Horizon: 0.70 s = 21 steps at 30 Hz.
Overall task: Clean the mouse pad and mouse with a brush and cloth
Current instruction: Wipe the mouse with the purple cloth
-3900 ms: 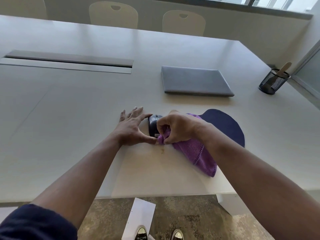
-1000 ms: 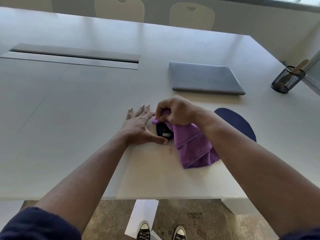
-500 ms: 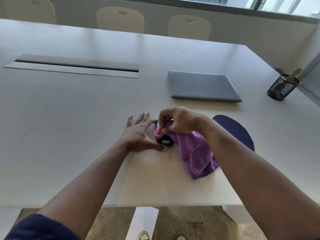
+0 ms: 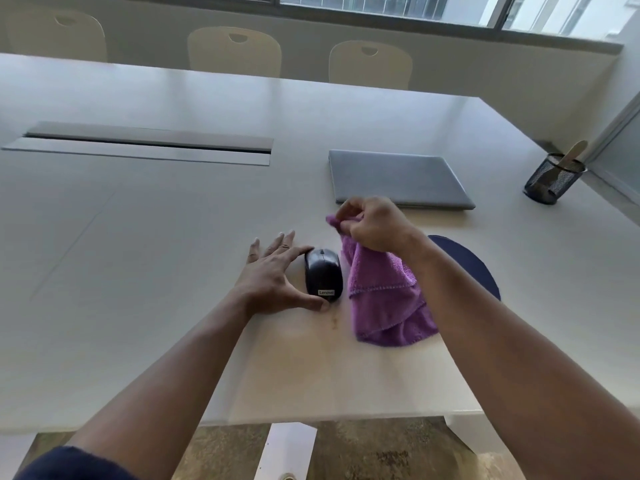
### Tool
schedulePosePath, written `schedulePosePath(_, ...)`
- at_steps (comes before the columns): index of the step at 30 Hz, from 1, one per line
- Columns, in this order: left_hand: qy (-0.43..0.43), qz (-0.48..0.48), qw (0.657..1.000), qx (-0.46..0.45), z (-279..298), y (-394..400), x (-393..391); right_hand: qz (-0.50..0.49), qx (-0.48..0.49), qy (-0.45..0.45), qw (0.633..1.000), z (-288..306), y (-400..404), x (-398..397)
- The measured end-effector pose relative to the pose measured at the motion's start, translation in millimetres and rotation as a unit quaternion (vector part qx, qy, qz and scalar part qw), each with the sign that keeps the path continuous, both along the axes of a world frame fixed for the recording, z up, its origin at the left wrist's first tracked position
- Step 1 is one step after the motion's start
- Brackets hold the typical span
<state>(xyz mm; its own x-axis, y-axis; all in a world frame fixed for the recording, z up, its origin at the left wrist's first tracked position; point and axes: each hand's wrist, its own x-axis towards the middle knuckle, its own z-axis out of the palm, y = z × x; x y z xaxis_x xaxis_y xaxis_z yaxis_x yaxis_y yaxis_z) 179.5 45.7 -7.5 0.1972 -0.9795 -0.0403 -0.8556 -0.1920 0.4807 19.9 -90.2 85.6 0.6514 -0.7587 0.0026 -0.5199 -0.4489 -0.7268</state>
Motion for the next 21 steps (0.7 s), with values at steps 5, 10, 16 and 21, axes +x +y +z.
schedulePosePath(5,0.05,0.002,0.998,-0.031,0.9,1.6,4.3,-0.095,-0.048,-0.077,0.991,10.5,-14.6,-9.3)
schedulePosePath(10,0.096,0.006,0.994,-0.045,6.0,5.9,13.1,0.008,-0.087,0.11,0.99,5.3,-12.2,-24.2)
schedulePosePath(16,0.111,0.026,0.992,-0.044,10.6,11.7,22.9,0.122,-0.072,0.354,0.925,-2.6,-7.9,-29.1)
schedulePosePath(21,0.116,0.029,0.992,-0.046,10.6,15.7,27.9,0.074,-0.162,0.229,0.957,7.2,-5.7,-27.5)
